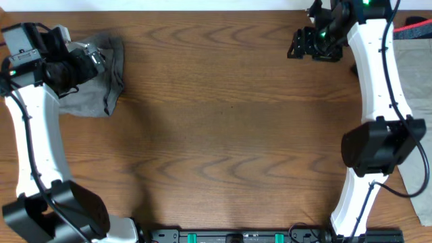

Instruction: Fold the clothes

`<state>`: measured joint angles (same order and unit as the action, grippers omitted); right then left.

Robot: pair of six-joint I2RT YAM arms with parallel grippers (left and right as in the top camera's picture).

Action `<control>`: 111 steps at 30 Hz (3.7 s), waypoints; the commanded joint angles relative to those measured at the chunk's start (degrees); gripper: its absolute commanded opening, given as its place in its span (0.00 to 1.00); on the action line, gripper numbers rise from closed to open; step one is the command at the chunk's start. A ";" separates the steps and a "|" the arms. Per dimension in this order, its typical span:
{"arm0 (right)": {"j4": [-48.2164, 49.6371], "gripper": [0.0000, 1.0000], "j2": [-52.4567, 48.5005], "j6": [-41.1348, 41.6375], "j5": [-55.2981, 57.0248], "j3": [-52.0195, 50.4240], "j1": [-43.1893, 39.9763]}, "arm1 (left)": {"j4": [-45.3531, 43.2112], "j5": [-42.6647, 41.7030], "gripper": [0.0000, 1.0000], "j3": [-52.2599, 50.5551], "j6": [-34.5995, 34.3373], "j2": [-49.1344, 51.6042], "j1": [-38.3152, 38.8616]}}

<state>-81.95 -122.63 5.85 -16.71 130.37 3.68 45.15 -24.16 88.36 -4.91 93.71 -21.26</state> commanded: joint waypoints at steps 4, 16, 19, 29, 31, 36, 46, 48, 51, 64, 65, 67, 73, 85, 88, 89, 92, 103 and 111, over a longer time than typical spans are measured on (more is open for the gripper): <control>-2.89 0.67 10.25 0.09 2.16 0.74 0.83 | 3.30 -6.80 0.98 -0.28 0.15 -6.97 0.13; -11.96 0.61 28.44 4.83 18.60 0.72 6.27 | 7.69 -6.23 0.98 -0.28 6.40 -25.35 8.85; -14.67 0.61 34.29 8.90 23.28 0.57 8.50 | 8.81 -5.55 0.98 -0.59 6.38 -28.57 11.23; -5.55 0.60 56.48 10.88 24.72 -20.85 13.64 | 7.28 2.78 0.98 -13.09 3.65 -42.14 14.97; 0.59 0.60 61.90 10.93 24.68 -30.08 13.64 | 5.05 2.78 0.98 -17.75 3.52 -46.03 14.97; 18.16 0.61 74.34 11.43 25.18 -52.74 13.57 | -1.92 2.73 0.98 -27.98 1.36 -54.62 14.97; 36.41 0.99 81.33 13.42 30.51 -71.47 13.53 | -4.96 2.80 0.98 -33.05 0.98 -55.12 14.97; 36.44 0.99 80.85 13.42 30.99 -71.67 13.53 | -4.96 2.80 0.98 -33.05 0.98 -54.45 14.97; 36.52 0.99 80.24 13.42 32.81 -71.67 13.53 | -4.94 2.80 0.98 -33.05 0.98 -53.72 14.97; 36.74 0.99 80.24 13.44 33.16 -71.67 13.53 | -4.94 2.80 0.98 -33.05 0.98 -52.87 14.97; 36.68 0.99 80.24 13.44 33.16 -71.67 13.53 | -4.94 2.80 0.98 -33.05 0.98 -52.87 14.97; 36.65 0.99 80.24 13.44 33.16 -71.67 13.53 | -4.94 2.80 0.98 -33.05 0.98 -52.87 14.97; 36.44 0.99 80.24 13.42 33.18 -71.67 13.53 | -4.94 2.80 0.98 -33.05 0.98 -52.87 14.97; 32.83 0.99 80.24 13.42 33.18 -71.67 13.53 | -4.94 2.80 0.98 -33.05 0.98 -52.87 14.97; 30.93 0.99 80.24 13.42 33.18 -71.67 13.53 | -4.94 2.80 0.98 -33.05 0.98 -52.87 14.97; 30.25 0.99 80.24 13.42 33.18 -71.67 13.53 | -4.94 2.80 0.98 -33.05 0.98 -52.87 14.97; 27.67 0.99 80.24 13.40 33.18 -71.67 13.53 | -4.94 2.80 0.98 -33.05 0.98 -52.87 14.97; 25.46 0.99 82.14 13.38 33.18 -73.70 11.63 | -4.94 2.80 0.98 -33.05 0.98 -52.87 14.97; 42.75 0.99 92.28 8.61 25.40 -92.02 4.96 | -4.94 2.80 0.98 -33.05 0.98 -52.87 14.97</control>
<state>-42.06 -33.78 17.45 13.32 44.66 10.87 40.40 -21.80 55.55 -3.22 40.77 -6.52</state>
